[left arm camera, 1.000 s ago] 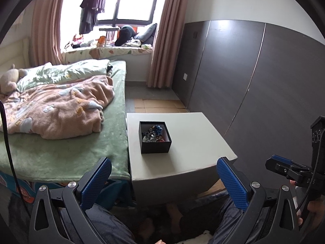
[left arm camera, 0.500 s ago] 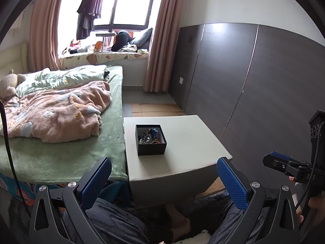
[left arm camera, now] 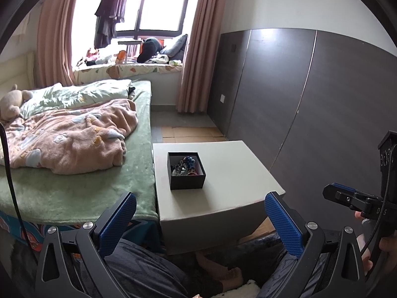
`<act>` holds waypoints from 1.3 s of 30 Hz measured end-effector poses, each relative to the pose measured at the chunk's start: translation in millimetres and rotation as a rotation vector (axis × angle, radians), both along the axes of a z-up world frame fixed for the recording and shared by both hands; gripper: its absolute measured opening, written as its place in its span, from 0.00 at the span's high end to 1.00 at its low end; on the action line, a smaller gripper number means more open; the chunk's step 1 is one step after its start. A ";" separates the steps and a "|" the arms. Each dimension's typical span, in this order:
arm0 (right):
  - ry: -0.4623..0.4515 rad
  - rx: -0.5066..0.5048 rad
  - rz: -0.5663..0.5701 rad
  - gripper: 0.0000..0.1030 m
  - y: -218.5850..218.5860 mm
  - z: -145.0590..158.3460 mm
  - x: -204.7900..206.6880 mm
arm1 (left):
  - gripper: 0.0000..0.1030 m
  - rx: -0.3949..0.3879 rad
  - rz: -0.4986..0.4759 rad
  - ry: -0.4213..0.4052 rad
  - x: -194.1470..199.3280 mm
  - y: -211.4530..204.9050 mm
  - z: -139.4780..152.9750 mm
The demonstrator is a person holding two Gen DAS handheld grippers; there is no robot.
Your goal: Organize jewelry
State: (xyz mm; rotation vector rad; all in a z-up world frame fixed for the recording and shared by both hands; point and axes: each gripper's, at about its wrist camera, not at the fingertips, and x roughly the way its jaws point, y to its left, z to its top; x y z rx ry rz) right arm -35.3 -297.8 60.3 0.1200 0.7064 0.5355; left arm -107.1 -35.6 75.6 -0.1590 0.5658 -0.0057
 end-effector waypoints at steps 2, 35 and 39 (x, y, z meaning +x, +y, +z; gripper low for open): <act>0.001 0.001 -0.002 0.00 0.9 0.3 1.6 | 0.00 -0.003 -0.002 0.000 0.9 1.0 0.4; -0.054 -0.012 -0.040 0.00 13.7 12.5 2.3 | 0.00 0.017 0.033 -0.030 -4.9 11.1 4.8; -0.056 -0.013 -0.044 0.00 12.5 12.8 0.6 | 0.00 0.028 0.026 -0.048 -9.9 8.2 7.2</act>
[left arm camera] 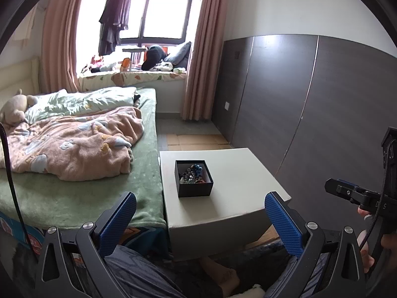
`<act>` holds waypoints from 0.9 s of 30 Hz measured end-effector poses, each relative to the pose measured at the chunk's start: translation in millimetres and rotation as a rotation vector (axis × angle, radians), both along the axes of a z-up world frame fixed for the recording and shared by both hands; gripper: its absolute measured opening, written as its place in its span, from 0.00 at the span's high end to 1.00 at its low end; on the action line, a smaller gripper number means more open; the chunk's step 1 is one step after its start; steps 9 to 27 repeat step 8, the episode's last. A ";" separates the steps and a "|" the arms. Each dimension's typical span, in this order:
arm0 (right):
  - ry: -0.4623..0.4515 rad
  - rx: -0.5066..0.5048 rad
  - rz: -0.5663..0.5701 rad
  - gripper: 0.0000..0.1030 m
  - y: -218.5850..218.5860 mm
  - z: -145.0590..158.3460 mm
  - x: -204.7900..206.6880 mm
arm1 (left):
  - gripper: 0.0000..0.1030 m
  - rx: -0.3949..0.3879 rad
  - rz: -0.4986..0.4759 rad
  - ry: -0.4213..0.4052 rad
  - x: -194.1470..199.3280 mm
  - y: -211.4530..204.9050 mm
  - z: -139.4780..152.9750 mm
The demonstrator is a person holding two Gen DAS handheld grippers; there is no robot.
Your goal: Organize jewelry
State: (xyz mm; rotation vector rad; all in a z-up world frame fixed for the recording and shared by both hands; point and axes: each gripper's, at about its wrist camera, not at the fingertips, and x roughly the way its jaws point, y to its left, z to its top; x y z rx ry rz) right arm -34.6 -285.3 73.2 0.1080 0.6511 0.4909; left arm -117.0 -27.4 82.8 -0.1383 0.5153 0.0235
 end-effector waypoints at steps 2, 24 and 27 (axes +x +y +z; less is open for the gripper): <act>0.000 -0.003 0.001 0.00 0.0 0.5 -0.7 | 0.00 0.012 0.002 -0.007 -1.8 -1.6 1.4; 0.002 -0.002 0.000 0.00 -1.1 -0.5 -1.5 | 0.00 0.003 0.002 -0.001 -3.5 1.7 -1.0; 0.002 -0.002 0.000 0.00 -1.1 -0.5 -1.5 | 0.00 0.003 0.002 -0.001 -3.5 1.7 -1.0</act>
